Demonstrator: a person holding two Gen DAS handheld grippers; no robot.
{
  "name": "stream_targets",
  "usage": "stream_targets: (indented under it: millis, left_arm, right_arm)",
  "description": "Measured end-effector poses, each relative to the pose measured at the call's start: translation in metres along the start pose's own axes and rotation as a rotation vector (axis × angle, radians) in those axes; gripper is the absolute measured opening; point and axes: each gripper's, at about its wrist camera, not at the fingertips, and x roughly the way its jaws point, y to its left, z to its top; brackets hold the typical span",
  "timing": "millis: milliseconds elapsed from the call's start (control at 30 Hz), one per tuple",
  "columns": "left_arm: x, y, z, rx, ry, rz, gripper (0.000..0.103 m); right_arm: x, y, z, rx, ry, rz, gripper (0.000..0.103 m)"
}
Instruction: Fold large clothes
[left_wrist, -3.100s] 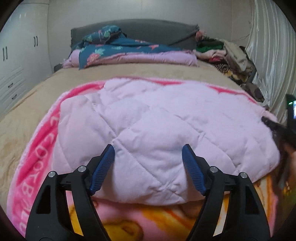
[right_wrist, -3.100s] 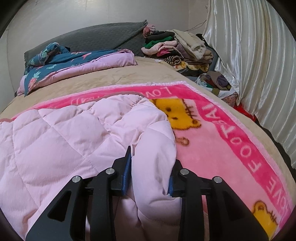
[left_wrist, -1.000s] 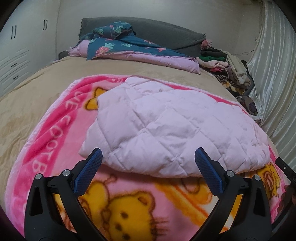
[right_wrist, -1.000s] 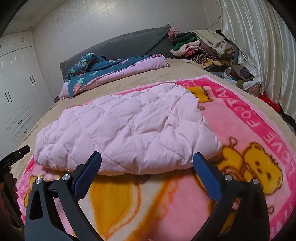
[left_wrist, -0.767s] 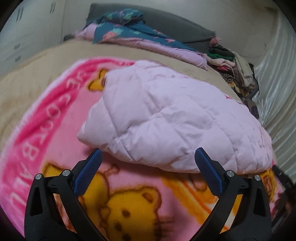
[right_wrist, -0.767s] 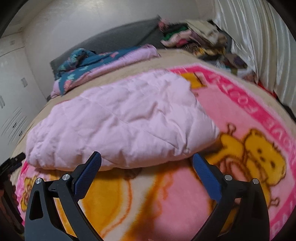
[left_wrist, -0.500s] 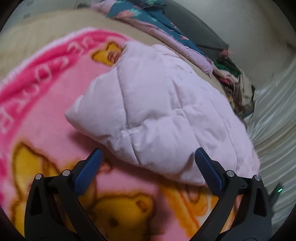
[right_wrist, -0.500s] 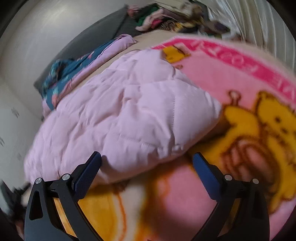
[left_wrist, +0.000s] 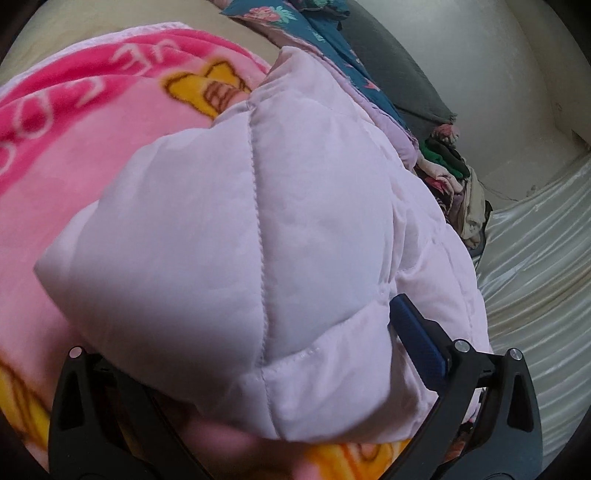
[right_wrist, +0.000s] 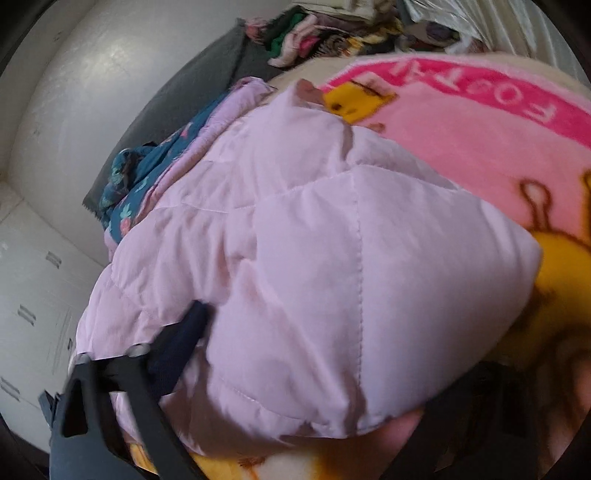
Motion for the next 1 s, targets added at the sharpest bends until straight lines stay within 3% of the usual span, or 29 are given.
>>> stream_targets:
  millis: [33,133,267,367,667,1000]
  left_arm:
    - [-0.001,-0.001,-0.001,0.005,-0.003,0.0,0.093]
    - [-0.007,-0.012,-0.002,0.057,-0.022,0.028,0.078]
    - [-0.019,-0.037,-0.004,0.176,-0.06,0.089,0.052]
    - [-0.03,-0.055,-0.006,0.255,-0.085,0.128,0.042]
    - [-0.061,-0.072,-0.007,0.326,-0.112,0.151,0.039]
    - [-0.094,-0.07,-0.03,0.354,-0.112,0.171,0.039]
  right_arm:
    - [-0.002,0.005,-0.001,-0.035,-0.012,0.003,0.064]
    - [-0.01,0.022,-0.001,-0.134,-0.039,-0.023,0.05]
    - [-0.018,0.041,-0.001,-0.243,-0.066,-0.071,0.042]
    - [-0.027,0.053,-0.004,-0.297,-0.088,-0.095,0.039]
    - [-0.062,0.08,-0.012,-0.427,-0.132,-0.105,0.036]
    - [-0.103,0.075,-0.039,-0.463,-0.12,-0.095,0.035]
